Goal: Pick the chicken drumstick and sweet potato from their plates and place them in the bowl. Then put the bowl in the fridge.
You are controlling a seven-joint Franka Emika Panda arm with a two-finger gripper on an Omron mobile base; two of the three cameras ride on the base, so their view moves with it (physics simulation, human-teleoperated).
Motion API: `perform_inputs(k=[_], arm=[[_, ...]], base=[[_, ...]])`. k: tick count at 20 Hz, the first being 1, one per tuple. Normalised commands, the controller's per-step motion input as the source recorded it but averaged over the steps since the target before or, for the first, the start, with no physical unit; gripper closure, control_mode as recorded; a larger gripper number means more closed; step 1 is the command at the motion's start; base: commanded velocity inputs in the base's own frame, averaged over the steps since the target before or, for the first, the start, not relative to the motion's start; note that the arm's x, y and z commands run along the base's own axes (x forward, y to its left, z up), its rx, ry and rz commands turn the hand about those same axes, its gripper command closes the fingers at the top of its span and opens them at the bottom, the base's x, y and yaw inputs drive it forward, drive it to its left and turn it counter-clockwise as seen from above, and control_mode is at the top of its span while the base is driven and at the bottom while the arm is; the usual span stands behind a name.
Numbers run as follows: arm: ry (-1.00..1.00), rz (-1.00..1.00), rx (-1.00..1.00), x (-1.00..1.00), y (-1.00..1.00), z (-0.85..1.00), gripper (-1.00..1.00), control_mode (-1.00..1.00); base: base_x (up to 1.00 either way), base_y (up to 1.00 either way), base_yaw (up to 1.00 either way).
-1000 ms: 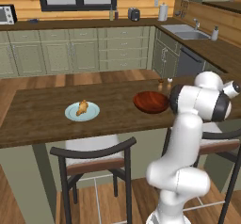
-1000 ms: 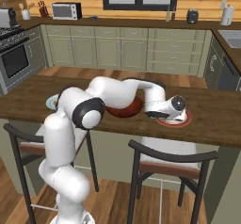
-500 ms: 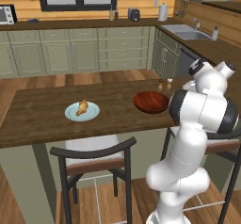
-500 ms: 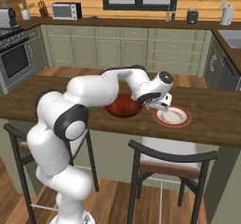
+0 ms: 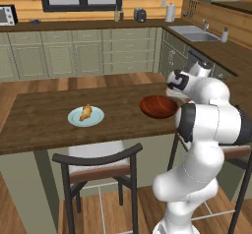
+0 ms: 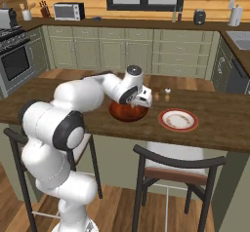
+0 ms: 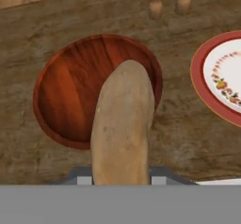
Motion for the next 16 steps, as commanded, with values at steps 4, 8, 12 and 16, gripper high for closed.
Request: perform_inputs(k=[4, 8, 12, 16], arm=[[0.13, -0.06, -0.15, 0.57, 0.53, -0.13, 1.00, -1.00], [0.14, 0.00, -0.05, 0.61, 0.25, -0.34, 1.00, -1.00], [0.15, 0.00, -0.01, 0.33, 0.06, -0.36, 1.00, -1.00], [0.10, 0.00, 0.00, 0.08, 0.00, -0.29, 1.00, -1.00]], base=[[0.00, 0.00, 0.00], [0.00, 0.00, 0.00], [0.00, 0.00, 0.00], [0.00, 0.00, 0.00]])
